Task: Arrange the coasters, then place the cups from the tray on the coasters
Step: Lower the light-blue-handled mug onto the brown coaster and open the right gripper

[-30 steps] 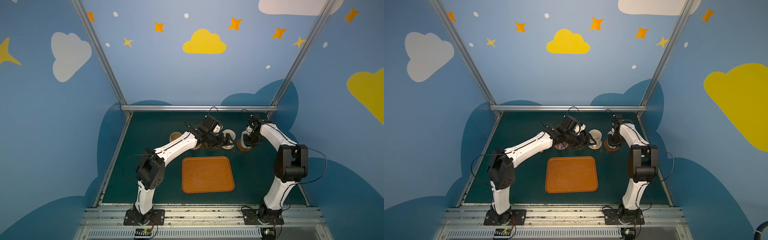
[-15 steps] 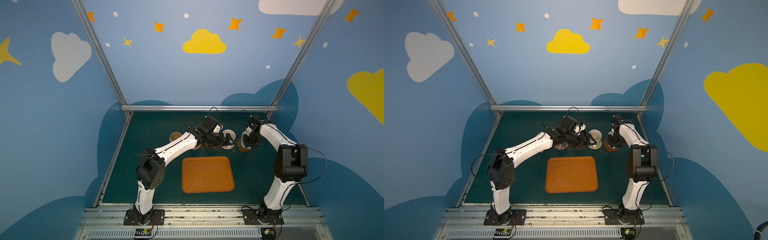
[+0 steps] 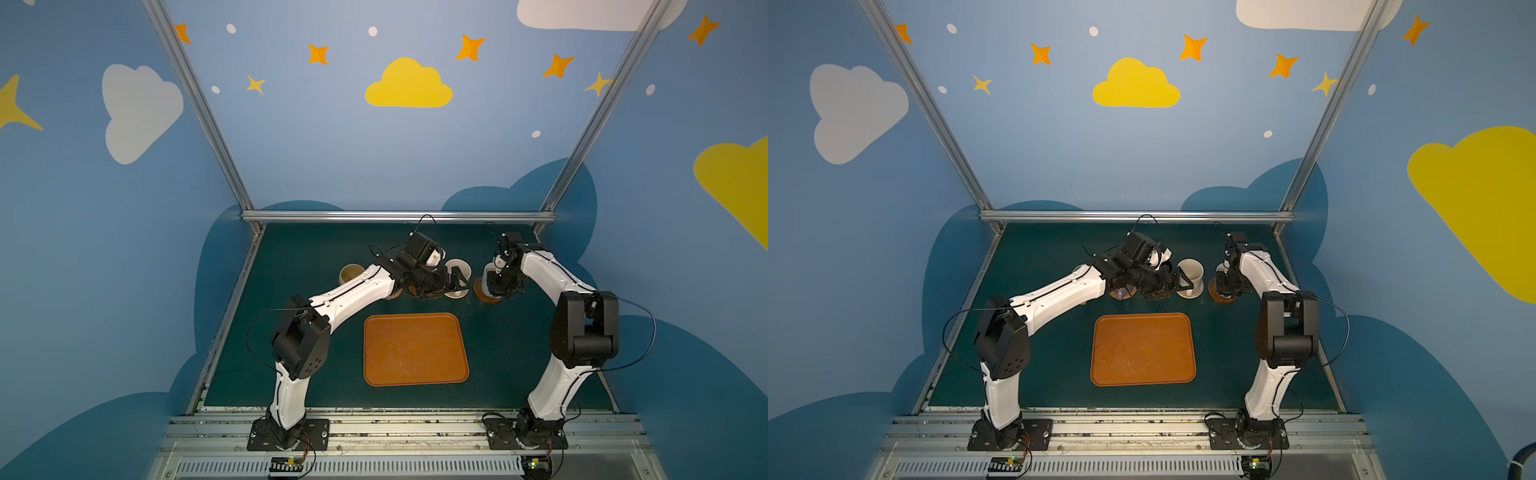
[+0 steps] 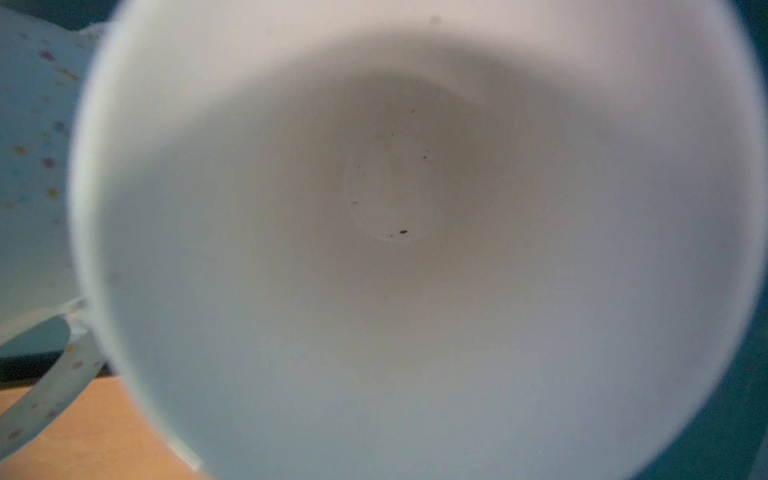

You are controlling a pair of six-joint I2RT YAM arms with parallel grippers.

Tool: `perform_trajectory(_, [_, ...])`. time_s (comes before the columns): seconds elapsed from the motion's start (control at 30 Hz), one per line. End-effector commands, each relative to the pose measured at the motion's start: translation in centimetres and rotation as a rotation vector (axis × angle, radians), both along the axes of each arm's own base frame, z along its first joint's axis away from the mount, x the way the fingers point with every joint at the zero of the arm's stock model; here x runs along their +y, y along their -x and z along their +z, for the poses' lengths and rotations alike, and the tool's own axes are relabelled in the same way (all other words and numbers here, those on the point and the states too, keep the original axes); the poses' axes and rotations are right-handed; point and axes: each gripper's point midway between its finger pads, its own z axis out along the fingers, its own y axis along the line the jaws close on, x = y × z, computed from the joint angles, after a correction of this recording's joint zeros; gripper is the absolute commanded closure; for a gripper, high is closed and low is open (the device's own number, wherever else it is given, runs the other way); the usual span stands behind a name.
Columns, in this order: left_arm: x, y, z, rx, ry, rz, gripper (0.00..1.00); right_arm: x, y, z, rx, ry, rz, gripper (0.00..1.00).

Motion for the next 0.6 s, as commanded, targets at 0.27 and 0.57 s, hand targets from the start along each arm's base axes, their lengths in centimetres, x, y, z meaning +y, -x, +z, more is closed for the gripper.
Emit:
perform_trajectory(0.27, [0.23,0.42,2.27,-0.040,0.038,-0.009,0.00,0.24,0.10,0.43,-0.032,-0.011,0.019,0.87])
perform_trajectory(0.57, [0.71,0.32,2.55,-0.064,0.033,0.007,0.00,0.18,0.14,0.61,-0.029,-0.013,-0.009,0.65])
